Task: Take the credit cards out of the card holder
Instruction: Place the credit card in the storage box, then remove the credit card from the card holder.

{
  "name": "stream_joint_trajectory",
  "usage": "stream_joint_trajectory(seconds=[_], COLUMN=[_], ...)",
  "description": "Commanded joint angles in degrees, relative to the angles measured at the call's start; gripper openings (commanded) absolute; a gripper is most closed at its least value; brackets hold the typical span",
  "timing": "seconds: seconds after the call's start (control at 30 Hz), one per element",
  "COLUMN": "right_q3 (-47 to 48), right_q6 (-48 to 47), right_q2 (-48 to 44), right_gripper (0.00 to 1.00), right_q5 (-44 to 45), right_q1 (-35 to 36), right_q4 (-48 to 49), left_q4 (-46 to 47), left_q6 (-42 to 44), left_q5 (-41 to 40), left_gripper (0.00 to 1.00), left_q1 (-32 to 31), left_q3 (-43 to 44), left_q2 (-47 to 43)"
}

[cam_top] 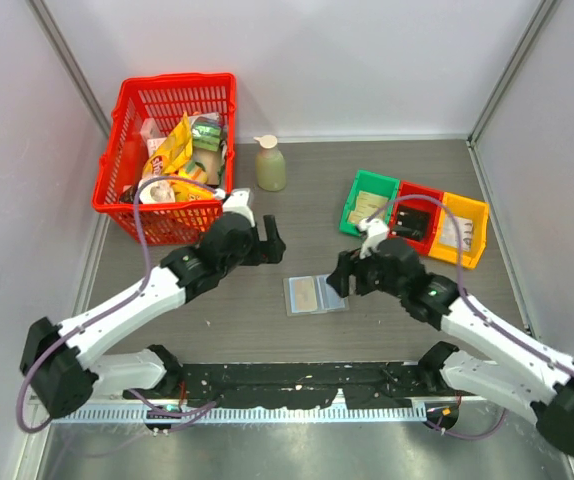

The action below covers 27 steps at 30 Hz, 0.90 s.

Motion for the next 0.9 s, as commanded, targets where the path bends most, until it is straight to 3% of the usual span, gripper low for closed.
stream_joint_trajectory(seconds=[0.0, 0.27, 0.53, 0.87], right_q3=[1.1, 5.3, 12.0, 10.5], right_q6=[0.8, 3.4, 3.3, 4.6], right_q2=[9.0, 25.4, 37.8, 41.3], right_gripper=[0.75, 0.75, 0.75, 0.66], right_q5=[10.5, 22.0, 27.5, 29.3], right_q1=[11.5, 22.4, 27.9, 28.1], right_q4=[7.2, 10.2, 8.3, 8.0], left_q4=[-2.6, -5.3, -4.8, -2.7], left_q6=[-2.2, -6.8, -8.4, -8.3], left_q5=[-4.1, -6.1, -4.4, -1.3], left_gripper=[0.89, 0.89, 0.89, 0.89], left_q1=[0.5, 0.3, 0.4, 0.4], left_q3=[-5.7, -16.4, -19.0, -18.5], left_q2=[-9.7, -21.5, -21.8, -19.0])
